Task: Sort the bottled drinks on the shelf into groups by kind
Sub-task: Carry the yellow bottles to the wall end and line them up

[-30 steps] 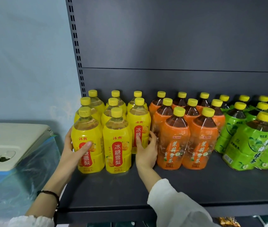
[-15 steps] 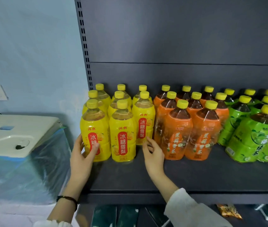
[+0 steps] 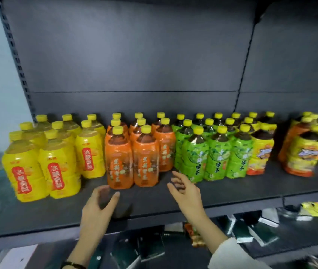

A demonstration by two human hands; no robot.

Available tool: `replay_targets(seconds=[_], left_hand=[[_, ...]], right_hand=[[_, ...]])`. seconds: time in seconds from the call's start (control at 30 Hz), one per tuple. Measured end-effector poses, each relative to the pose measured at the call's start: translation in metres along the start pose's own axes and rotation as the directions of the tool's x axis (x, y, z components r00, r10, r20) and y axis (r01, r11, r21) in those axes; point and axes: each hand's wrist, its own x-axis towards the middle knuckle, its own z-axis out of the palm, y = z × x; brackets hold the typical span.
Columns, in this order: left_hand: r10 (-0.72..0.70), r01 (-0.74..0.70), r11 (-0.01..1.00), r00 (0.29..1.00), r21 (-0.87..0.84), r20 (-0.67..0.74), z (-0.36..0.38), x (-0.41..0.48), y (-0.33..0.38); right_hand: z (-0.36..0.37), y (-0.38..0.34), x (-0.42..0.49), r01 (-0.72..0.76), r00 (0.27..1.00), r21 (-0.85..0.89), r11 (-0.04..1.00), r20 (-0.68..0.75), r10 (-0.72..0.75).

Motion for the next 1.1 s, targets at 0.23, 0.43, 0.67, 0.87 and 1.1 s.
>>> replay_targets(seconds=[0.23, 0.43, 0.67, 0.87, 1.1], left_hand=[[0.114, -0.102, 0.993, 0.97, -0.065, 0.214, 0.159, -0.063, 0.084], [0.137, -0.111, 0.988, 0.947, -0.105, 0.29, 0.265, -0.09, 0.129], [0.126, -0.079, 0.983, 0.943, -0.163, 0.307, 0.383, -0.079, 0.154], [0.168, -0.094, 0.97, 0.927, -0.226, 0.336, 0.49, -0.068, 0.188], [0.15, -0.13, 0.98, 0.98, -0.149, 0.133, 0.535, -0.078, 0.197]], right_hand=[[-0.177, 0.047, -0.016, -0.056, 0.992, -0.006, 0.998, -0.111, 0.055], [-0.264, 0.088, -0.009, -0.065, 0.984, 0.029, 0.997, -0.166, 0.069], [-0.339, 0.153, 0.049, -0.093, 0.981, -0.011, 0.996, -0.169, 0.09], [-0.413, 0.201, 0.107, -0.123, 0.951, -0.052, 0.991, -0.292, 0.103], [-0.462, 0.244, 0.159, -0.024, 0.933, 0.052, 0.998, -0.357, 0.041]])
